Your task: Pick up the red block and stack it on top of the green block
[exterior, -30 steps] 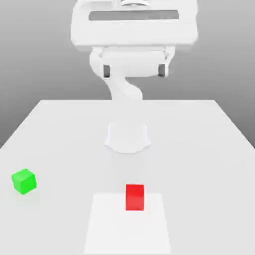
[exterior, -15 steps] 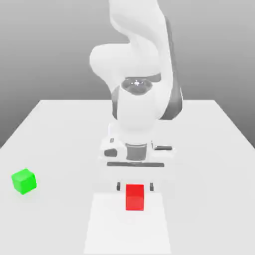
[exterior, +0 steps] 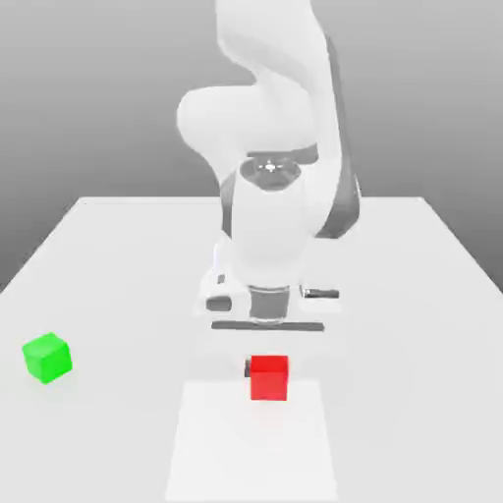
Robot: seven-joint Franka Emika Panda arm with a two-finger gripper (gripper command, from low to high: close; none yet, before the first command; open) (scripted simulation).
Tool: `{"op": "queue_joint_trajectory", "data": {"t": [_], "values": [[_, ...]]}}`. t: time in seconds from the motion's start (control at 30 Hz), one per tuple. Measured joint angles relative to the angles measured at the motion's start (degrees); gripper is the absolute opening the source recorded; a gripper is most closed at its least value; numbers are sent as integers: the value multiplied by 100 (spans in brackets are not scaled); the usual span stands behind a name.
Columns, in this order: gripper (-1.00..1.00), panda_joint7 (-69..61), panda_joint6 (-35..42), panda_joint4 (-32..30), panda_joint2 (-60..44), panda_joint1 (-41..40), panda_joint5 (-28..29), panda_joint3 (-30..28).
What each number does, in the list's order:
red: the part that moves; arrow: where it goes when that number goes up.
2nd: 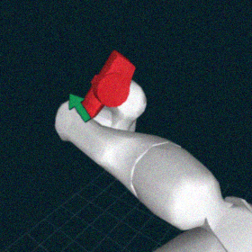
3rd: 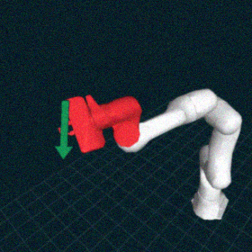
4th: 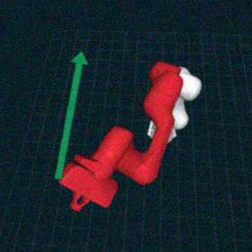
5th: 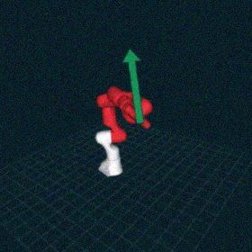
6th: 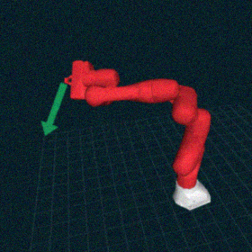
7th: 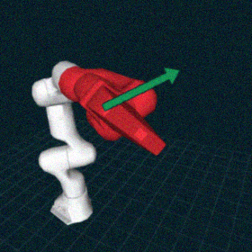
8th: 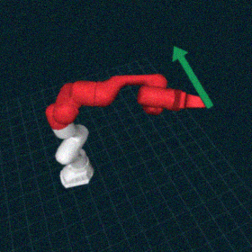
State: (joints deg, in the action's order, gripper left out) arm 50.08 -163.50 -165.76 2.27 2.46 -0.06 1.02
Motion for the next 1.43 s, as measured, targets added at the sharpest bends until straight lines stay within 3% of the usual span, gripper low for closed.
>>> {"op": "queue_joint_trajectory", "data": {"t": [0.93, 1.13, 1.33, 1.37, 1.43], "values": [[-100, -7021, 1168, 1099, 87, -2828, 268, -2600], [-100, -7693, 761, 1198, -440, -2797, -283, -2570], [-100, -8306, 138, 1222, -1179, -3036, -1129, -2176], [100, -8359, 83, 1222, -1244, -3068, -1203, -2130], [100, -8358, 83, 1222, -1244, -3068, -1203, -2130]]}}
